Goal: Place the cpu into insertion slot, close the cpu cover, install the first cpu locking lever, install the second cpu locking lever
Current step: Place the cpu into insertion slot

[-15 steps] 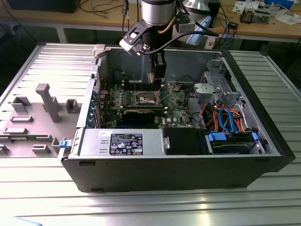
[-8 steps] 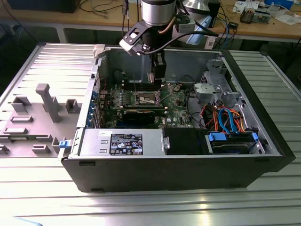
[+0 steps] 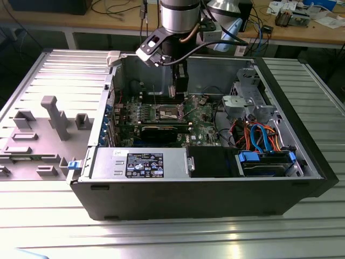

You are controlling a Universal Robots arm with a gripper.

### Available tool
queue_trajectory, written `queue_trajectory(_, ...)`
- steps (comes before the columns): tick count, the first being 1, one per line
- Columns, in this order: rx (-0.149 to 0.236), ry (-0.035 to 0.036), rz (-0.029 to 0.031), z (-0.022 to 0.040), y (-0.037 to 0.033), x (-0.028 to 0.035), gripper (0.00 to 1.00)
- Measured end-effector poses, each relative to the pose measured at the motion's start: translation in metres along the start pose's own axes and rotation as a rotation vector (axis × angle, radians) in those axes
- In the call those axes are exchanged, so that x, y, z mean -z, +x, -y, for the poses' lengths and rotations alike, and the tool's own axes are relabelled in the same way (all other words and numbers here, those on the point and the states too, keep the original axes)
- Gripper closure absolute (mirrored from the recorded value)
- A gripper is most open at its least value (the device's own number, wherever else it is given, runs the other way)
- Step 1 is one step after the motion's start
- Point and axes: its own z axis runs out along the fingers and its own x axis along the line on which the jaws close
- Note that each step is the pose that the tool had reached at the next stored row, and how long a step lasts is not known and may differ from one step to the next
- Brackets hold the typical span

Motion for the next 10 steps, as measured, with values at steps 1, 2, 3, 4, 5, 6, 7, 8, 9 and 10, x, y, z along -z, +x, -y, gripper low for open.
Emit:
queue_trajectory(1, -0.013, -0.0003, 0.0009, 0.0003, 0.0002, -0.0024, 0.46)
queue_trajectory(2, -0.019, -0.0005, 0.0015, 0.0041, 0.001, -0.0048, 0.46)
queue_trajectory(3, -0.019, -0.0005, 0.0014, 0.009, 0.0014, -0.0063, 0.46)
queue_trajectory(4, -0.019, -0.0004, 0.0016, 0.0126, 0.0033, -0.0094, 0.46)
queue_trajectory(5, -0.019, -0.0005, 0.0013, 0.0153, 0.0048, -0.0135, 0.46)
queue_trajectory(6, -0.019, -0.0005, 0.0013, 0.0163, 0.0052, -0.0155, 0.46)
queue_trajectory(7, -0.019, -0.0005, 0.0013, 0.017, 0.0056, -0.0176, 0.46)
queue_trajectory(8, -0.018, -0.0004, 0.0014, 0.0172, 0.0057, -0.0207, 0.46)
queue_trajectory(9, -0.018, -0.0004, 0.0015, 0.0172, 0.0057, -0.0207, 0.46)
queue_trajectory(10, -0.019, -0.0004, 0.0015, 0.0172, 0.0057, -0.0207, 0.46)
